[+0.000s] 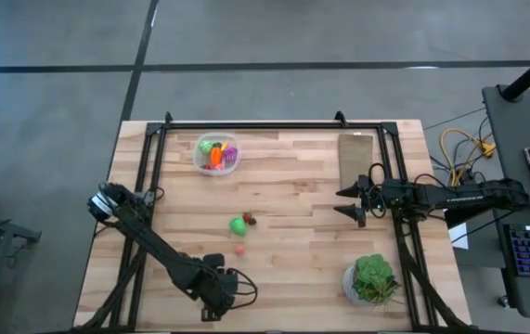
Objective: Pick and placing Produce into tupperware
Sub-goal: Put the bottom peach into the transparent bin
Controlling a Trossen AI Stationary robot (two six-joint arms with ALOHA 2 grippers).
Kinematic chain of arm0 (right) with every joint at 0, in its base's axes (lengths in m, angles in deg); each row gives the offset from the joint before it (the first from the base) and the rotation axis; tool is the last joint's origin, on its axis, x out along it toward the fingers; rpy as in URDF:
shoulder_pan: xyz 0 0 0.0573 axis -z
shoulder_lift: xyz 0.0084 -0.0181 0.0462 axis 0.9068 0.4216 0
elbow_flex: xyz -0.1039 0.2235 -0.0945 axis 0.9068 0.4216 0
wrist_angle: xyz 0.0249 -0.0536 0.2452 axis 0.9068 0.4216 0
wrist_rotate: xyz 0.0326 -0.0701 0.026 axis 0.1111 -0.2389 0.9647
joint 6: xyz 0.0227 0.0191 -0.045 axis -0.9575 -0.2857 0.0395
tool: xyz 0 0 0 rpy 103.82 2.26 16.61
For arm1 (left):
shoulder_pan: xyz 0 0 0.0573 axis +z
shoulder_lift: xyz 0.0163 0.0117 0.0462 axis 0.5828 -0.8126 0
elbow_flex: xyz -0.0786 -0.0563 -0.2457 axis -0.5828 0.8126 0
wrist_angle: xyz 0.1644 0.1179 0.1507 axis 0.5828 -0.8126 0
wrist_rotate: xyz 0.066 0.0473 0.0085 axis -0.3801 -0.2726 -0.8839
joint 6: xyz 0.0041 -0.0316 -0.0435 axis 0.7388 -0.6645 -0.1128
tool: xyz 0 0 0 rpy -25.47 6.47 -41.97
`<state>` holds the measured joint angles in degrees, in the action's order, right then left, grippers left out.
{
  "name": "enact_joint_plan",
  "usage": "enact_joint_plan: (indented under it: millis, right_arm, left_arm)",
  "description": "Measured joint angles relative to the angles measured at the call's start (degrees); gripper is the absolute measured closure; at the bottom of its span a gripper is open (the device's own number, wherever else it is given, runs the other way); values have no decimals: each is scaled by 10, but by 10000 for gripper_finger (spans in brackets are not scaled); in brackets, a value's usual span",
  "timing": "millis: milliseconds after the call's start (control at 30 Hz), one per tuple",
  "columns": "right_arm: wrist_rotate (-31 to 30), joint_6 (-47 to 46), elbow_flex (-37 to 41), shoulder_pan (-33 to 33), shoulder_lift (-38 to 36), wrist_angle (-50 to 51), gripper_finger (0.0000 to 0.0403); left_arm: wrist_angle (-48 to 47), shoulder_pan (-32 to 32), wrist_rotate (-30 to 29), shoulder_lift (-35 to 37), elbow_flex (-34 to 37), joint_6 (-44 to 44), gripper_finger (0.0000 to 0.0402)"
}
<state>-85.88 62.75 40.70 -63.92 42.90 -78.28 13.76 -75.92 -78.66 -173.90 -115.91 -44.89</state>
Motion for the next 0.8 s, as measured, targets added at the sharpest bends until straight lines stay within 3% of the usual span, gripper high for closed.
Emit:
enact_joint_plan:
  millis: [600, 800]
  right_arm:
    - [0, 0, 0, 0, 0, 0, 90]
    - [0, 0, 0, 0, 0, 0, 90]
  left_arm:
    - [6, -6, -7, -28, 5, -45, 215]
    - [0, -6, -7, -26, 5, -45, 252]
